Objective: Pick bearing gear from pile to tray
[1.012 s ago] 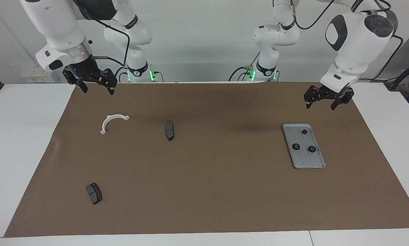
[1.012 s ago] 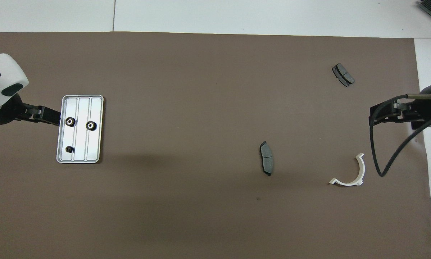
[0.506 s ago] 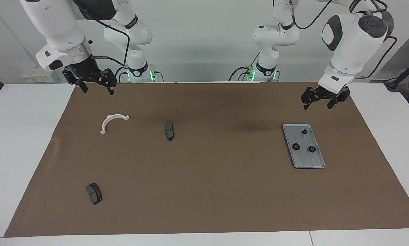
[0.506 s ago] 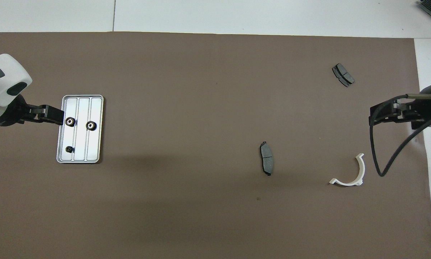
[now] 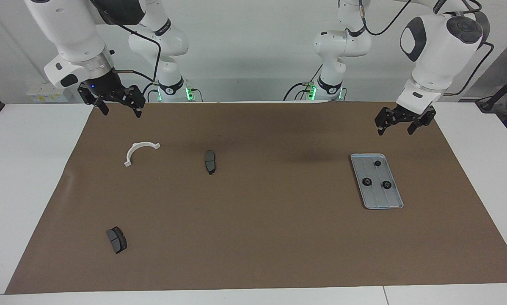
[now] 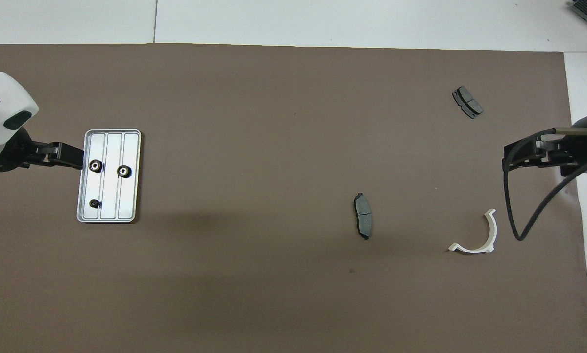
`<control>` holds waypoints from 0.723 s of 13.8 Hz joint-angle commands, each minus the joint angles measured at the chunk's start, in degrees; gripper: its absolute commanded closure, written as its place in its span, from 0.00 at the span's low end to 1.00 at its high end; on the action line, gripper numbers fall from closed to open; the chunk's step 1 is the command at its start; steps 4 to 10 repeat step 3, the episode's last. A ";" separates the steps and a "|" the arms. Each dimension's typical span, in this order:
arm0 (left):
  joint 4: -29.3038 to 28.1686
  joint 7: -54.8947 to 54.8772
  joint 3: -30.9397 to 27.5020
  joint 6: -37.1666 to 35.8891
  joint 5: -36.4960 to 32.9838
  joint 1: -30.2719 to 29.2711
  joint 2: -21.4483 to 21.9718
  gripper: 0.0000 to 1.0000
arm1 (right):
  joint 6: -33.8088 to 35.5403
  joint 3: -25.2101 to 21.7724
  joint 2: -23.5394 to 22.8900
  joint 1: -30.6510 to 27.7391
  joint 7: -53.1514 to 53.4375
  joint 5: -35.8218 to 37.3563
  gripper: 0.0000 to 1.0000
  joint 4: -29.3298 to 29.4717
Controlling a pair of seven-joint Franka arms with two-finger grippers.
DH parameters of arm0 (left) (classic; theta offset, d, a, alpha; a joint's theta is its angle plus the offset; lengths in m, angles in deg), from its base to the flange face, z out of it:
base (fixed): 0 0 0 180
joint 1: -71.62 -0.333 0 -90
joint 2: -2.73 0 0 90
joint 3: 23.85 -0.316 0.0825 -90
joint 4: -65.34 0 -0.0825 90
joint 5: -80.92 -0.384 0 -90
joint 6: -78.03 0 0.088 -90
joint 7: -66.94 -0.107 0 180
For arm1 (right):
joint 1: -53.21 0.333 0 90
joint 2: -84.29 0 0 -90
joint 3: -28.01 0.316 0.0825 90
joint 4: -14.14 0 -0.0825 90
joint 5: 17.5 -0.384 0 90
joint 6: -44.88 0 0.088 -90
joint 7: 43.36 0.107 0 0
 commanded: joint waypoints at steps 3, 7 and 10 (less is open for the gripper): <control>-2.30 1.16 -0.27 1.37 -1.12 -0.05 1.80 0.00 | 0.32 0.30 -0.05 -0.68 -1.38 -0.98 0.00 -0.04; -2.30 1.16 -0.27 1.37 -1.12 -0.05 1.80 0.00 | 0.32 0.30 -0.05 -0.68 -1.38 -0.98 0.00 -0.04; -2.30 1.16 -0.27 1.37 -1.12 -0.05 1.80 0.00 | 0.32 0.30 -0.05 -0.68 -1.38 -0.98 0.00 -0.04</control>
